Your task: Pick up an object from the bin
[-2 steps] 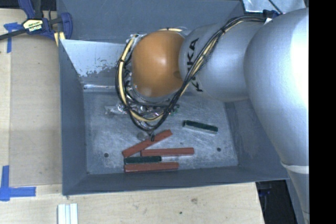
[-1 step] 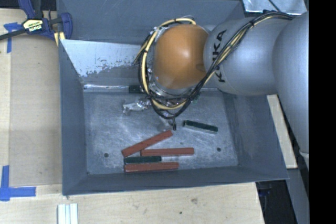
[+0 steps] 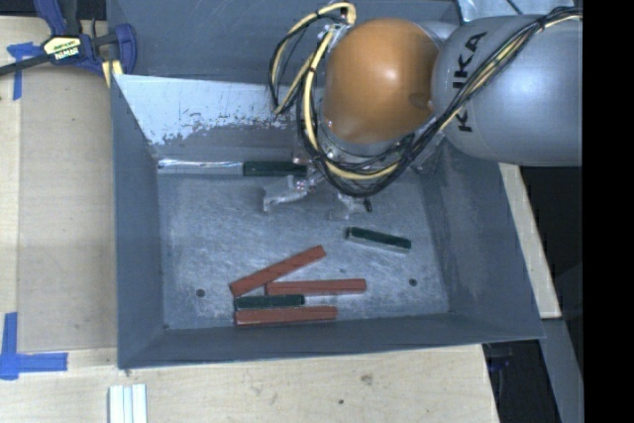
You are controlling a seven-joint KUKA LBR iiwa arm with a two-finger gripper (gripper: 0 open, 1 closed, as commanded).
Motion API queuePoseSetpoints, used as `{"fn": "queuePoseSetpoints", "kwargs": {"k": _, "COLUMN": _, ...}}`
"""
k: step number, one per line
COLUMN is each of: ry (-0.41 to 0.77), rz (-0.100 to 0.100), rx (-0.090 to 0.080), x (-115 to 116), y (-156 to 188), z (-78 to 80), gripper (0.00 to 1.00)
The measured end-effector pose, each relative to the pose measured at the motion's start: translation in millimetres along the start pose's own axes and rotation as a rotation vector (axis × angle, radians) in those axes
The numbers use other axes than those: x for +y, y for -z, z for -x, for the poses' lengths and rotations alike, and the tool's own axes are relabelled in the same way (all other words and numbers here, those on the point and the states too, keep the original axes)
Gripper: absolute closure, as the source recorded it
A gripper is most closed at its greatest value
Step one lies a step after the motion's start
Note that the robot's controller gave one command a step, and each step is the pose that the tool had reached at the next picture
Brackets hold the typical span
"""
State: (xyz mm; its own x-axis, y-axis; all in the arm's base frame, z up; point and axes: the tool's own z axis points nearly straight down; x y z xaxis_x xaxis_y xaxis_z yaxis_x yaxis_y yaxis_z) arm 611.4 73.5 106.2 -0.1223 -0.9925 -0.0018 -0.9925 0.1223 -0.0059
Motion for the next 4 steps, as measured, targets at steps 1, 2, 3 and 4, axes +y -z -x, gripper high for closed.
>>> {"fn": "queuePoseSetpoints", "kwargs": {"k": 1, "ry": -0.014, "rz": 0.007, "rx": 0.004, "x": 30, "y": -37, "z": -118.3, "gripper": 0.00}}
{"fn": "queuePoseSetpoints", "kwargs": {"k": 2, "ry": -0.080, "rz": -0.001, "rx": 0.003, "x": -3, "y": -8, "z": -179.5, "gripper": 0.00}}
{"fn": "queuePoseSetpoints", "kwargs": {"k": 3, "ry": -0.231, "rz": 0.010, "rx": 0.000, "x": 51, "y": -37, "z": -137.3, "gripper": 0.00}}
{"fn": "queuePoseSetpoints", "kwargs": {"k": 4, "ry": -0.151, "rz": 0.011, "rx": -0.008, "x": 43, "y": -32, "z": -213.2, "gripper": 0.00}}
